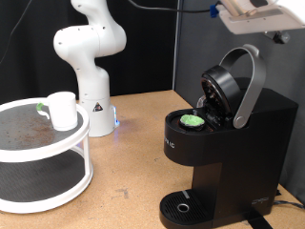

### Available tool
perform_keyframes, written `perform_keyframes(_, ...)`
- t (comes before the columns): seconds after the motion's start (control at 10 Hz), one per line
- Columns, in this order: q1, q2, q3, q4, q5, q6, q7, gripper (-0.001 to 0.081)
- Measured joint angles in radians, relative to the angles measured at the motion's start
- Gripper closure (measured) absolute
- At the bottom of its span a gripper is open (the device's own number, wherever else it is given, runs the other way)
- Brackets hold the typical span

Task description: Make a cup of coffee with the keurig machine

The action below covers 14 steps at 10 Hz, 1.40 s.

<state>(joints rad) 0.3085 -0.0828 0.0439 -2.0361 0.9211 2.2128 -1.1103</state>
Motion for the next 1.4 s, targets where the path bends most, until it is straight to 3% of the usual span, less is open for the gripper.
perform_keyframes(0.2,-0.018,-0.011,-0.026,-0.026,-0.004,-0.059,-0.061,0.0802)
perform_keyframes(0.9,-0.094,-0.055,-0.112,-0.088,-0.069,-0.21,-0.099,0.0806)
perform_keyframes(1.1,-0.119,-0.056,-0.137,-0.121,-0.098,-0.223,-0.15,0.0806)
perform_keyframes(1.4,-0.147,-0.056,-0.15,-0.182,-0.148,-0.155,-0.178,0.0806)
